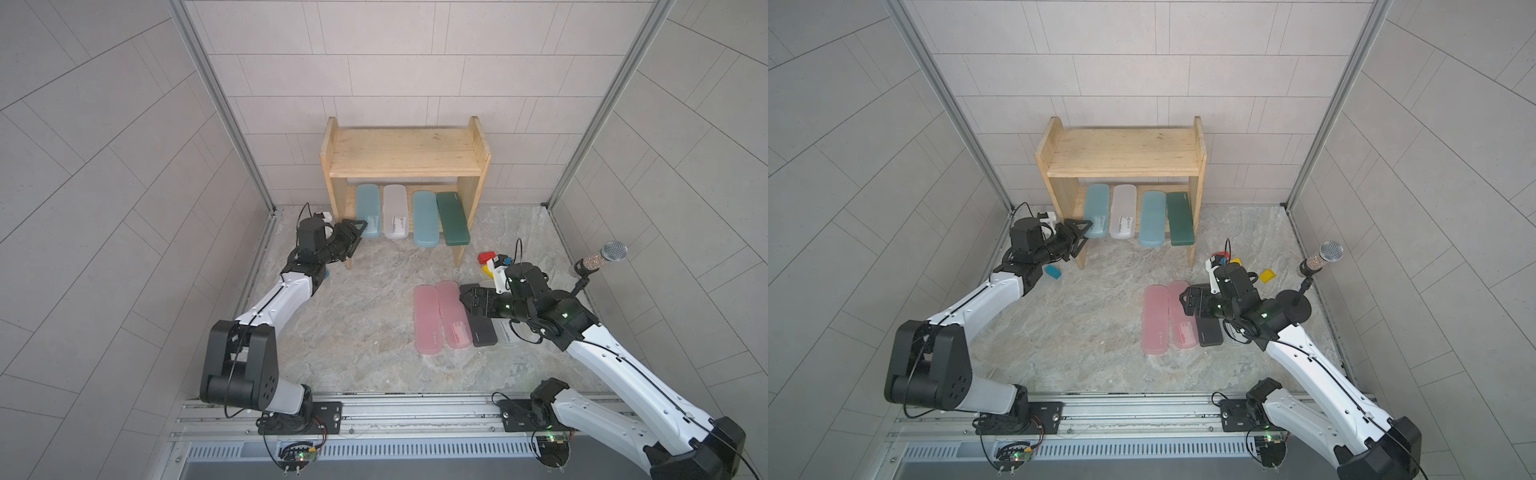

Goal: Remove the pencil cases from the shelf
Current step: Pick up the pencil case from the shelf.

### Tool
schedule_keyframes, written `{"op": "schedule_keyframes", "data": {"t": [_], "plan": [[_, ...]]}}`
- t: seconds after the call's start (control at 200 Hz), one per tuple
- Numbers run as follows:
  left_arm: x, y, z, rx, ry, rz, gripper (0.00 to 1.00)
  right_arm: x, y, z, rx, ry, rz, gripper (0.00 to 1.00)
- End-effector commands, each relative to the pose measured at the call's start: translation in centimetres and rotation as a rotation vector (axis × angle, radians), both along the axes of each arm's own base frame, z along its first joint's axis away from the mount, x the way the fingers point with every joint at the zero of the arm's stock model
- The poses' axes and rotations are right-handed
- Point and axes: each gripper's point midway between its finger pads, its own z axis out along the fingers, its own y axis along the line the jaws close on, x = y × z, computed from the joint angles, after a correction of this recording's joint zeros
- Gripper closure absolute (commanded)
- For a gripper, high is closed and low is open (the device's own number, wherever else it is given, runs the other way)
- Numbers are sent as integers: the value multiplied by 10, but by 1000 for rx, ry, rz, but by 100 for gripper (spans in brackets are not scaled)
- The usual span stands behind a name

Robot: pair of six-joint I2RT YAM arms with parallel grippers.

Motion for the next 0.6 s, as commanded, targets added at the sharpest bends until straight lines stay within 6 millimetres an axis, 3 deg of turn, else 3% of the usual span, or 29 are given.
{"op": "schedule_keyframes", "data": {"t": [0.0, 0.15, 0.31, 0.5, 0.595], "plan": [[6, 0, 19, -4, -62, 1, 38, -1, -5, 0, -22, -3, -7, 0], [6, 1, 16, 5, -63, 3, 41, 0, -4, -4, -27, 10, -2, 0], [10, -3, 16, -8, -66, -13, 55, -1, -4, -4, -23, 14, -1, 0], [9, -1, 15, -4, -76, -10, 59, -3, -5, -1, -37, 13, 9, 0], [4, -4, 20, -8, -100, -28, 67, -3, -6, 3, -60, 13, 18, 0]]}}
